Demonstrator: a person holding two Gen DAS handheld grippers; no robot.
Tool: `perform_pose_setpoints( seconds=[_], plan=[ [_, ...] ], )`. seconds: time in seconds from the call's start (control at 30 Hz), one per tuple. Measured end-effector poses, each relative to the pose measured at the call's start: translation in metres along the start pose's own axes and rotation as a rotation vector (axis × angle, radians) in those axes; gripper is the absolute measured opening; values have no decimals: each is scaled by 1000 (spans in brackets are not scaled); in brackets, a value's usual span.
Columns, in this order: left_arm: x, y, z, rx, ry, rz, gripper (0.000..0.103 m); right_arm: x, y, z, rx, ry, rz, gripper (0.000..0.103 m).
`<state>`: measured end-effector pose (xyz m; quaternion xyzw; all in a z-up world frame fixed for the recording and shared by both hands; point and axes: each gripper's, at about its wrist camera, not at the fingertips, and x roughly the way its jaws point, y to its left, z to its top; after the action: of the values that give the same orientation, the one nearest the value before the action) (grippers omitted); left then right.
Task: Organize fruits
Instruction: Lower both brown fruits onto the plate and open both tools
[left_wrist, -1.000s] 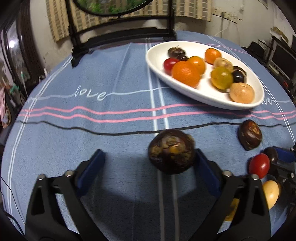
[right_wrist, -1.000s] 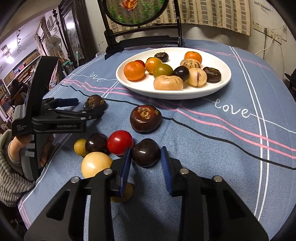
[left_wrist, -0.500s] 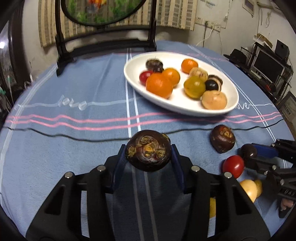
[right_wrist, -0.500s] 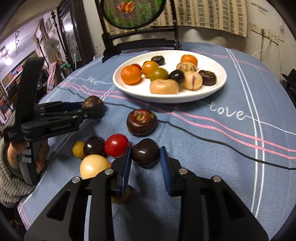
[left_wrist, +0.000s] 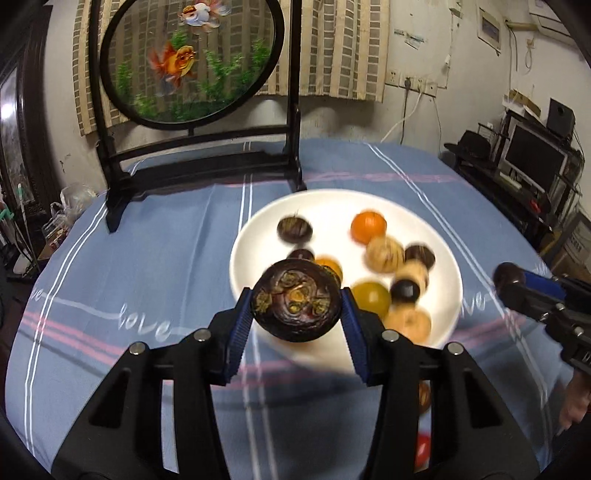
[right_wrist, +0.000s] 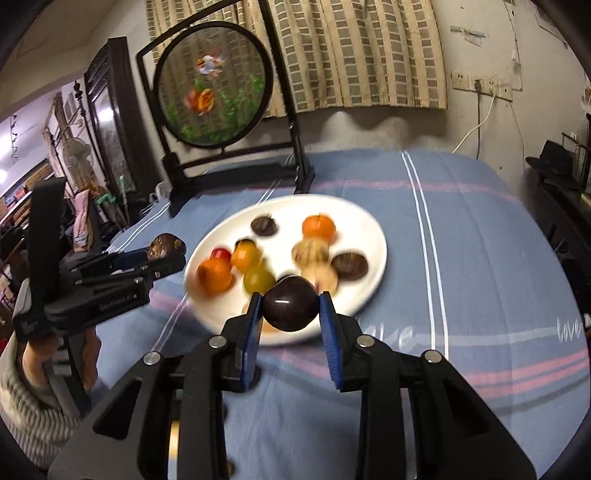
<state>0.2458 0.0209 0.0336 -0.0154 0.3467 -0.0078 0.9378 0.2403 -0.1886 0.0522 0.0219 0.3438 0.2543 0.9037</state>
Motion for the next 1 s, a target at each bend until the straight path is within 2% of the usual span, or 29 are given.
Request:
perform_pose_setpoints(
  seconds=[0.17, 0.3, 0.33, 0.37, 0.4, 0.43, 0.77, 1.0],
  plan=[
    [32, -3, 16, -19, 7, 30, 48, 47, 1, 19, 20, 27, 9, 31],
    [59, -1, 18, -32, 24, 75, 49, 75, -4, 21, 19, 36, -30, 32],
    [62, 0, 18, -37, 13, 89, 52, 79, -5, 21, 8, 51, -42, 32],
    [62, 1, 17, -39, -6, 109, 66, 81, -5, 21, -2, 65, -49, 32],
    [61, 1, 17, -36, -20, 121, 72, 83, -6, 20, -10, 77, -52, 33],
    [58, 2, 16, -32, -39, 127, 76, 83, -6, 19, -9, 77, -45, 33],
    [0, -10, 14, 1, -198, 204, 82, 64, -3, 9, 8, 67, -11, 33],
    [-35, -15, 5, 10, -260, 229, 84, 43, 6, -3, 1, 60, 3, 33]
  ],
)
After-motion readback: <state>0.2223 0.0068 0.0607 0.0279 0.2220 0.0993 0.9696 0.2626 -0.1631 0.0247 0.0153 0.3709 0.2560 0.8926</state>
